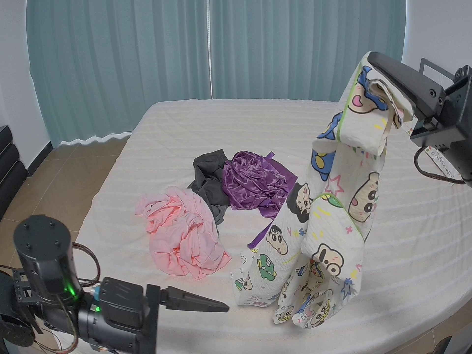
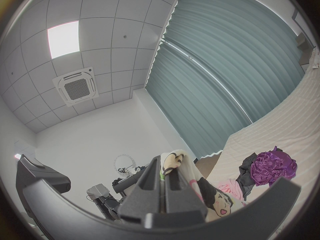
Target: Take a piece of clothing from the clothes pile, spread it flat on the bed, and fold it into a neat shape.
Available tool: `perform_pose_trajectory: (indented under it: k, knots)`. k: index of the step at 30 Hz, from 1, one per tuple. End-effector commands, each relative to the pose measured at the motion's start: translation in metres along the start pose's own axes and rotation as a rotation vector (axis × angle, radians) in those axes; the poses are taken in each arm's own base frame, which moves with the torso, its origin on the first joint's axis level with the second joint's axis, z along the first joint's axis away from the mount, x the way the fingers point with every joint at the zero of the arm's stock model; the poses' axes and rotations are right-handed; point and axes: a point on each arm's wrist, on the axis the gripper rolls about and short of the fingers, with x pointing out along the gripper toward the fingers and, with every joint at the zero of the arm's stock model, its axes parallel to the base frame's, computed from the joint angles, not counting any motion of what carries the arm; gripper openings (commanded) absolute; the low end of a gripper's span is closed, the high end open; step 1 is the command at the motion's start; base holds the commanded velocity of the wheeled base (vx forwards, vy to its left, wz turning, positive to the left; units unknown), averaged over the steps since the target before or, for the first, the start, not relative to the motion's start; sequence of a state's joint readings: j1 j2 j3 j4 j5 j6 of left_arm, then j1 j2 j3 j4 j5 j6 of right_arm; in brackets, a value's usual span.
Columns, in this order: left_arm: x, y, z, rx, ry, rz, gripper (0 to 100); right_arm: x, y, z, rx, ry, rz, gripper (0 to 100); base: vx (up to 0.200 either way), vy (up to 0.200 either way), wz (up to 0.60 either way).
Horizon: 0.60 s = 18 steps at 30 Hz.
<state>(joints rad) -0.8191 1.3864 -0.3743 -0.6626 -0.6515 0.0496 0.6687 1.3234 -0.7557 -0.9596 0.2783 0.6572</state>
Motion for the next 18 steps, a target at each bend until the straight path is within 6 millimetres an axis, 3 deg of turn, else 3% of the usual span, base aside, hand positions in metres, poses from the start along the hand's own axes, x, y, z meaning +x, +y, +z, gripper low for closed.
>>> perform_pose_trajectory:
  k: [1,11,18]
  knots:
    - [0.034,0.008,-0.012,-0.104,0.038,-0.045,100,0.002,-0.003,0.0,-0.001,-0.001,-0.014,0,0.0,0.0,0.0]
    - [0.06,0.019,-0.039,-0.167,0.097,0.016,100,0.007,0.002,0.019,-0.028,-0.066,0.002,0,0.0,0.0,0.0]
    - [0.074,0.027,-0.045,-0.156,0.063,0.022,100,0.018,0.012,0.028,-0.024,-0.06,0.028,0,0.0,0.0,0.0]
